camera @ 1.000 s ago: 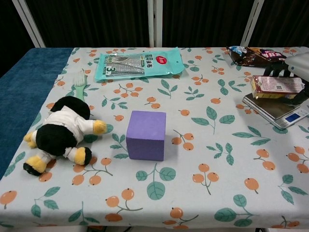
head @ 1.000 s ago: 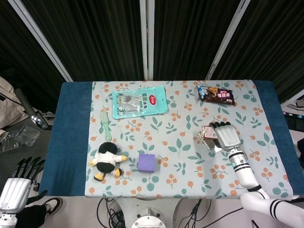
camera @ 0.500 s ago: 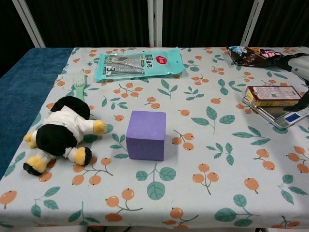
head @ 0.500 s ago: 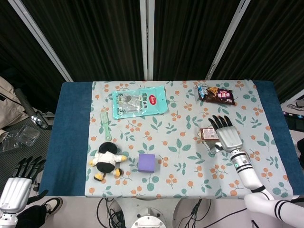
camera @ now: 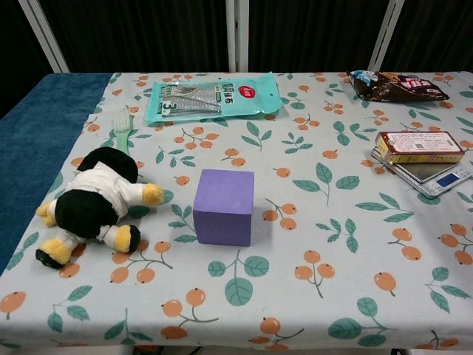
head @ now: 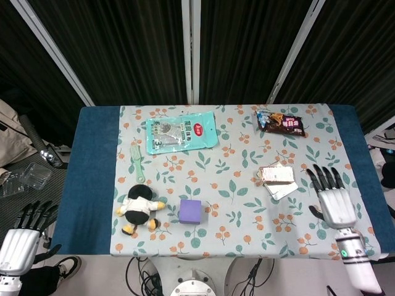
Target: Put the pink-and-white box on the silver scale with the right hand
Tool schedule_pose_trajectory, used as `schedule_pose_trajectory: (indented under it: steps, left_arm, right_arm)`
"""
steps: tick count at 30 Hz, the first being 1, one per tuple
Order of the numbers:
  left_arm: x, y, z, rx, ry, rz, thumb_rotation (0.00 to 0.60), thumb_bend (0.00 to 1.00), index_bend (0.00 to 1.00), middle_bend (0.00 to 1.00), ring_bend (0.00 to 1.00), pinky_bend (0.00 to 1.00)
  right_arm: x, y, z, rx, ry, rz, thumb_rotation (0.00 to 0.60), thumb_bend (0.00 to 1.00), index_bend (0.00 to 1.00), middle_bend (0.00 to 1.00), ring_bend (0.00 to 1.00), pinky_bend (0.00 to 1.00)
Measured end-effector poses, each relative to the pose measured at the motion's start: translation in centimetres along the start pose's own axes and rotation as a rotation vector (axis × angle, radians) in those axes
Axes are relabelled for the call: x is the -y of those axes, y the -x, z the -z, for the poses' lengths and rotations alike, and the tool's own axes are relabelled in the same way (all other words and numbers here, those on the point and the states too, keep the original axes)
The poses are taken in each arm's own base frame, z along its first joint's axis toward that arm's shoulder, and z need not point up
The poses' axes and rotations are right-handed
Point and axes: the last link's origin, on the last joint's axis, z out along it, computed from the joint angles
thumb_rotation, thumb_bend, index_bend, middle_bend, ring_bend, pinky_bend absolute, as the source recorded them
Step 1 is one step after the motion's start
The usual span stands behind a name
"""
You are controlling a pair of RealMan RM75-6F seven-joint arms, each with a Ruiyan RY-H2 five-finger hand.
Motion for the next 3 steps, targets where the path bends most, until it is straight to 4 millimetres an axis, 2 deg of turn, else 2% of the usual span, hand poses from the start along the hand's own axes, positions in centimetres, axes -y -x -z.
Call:
schedule_pose_trajectory:
  steps: [1, 3]
  left_arm:
    - [0.0, 0.0, -0.1, -0.009, -0.004, -0.004, 0.600, 0.11, 0.13, 0.06, 0.00, 0.06]
    - [0.0, 0.1, -0.2, -0.019, -0.008, -0.005, 0.600, 0.11, 0.13, 0.06, 0.00, 0.06]
  right_arm:
    - [-0.9, 0.1, 1.8, -0.003, 0.039, -0.012, 0.600, 0.07, 0.00, 0.00, 0.00, 0.00]
    - [-2.0, 0.5, 4.1, 0.005, 0.088, -0.036, 0.600, 0.07, 0.00, 0.00, 0.00, 0.00]
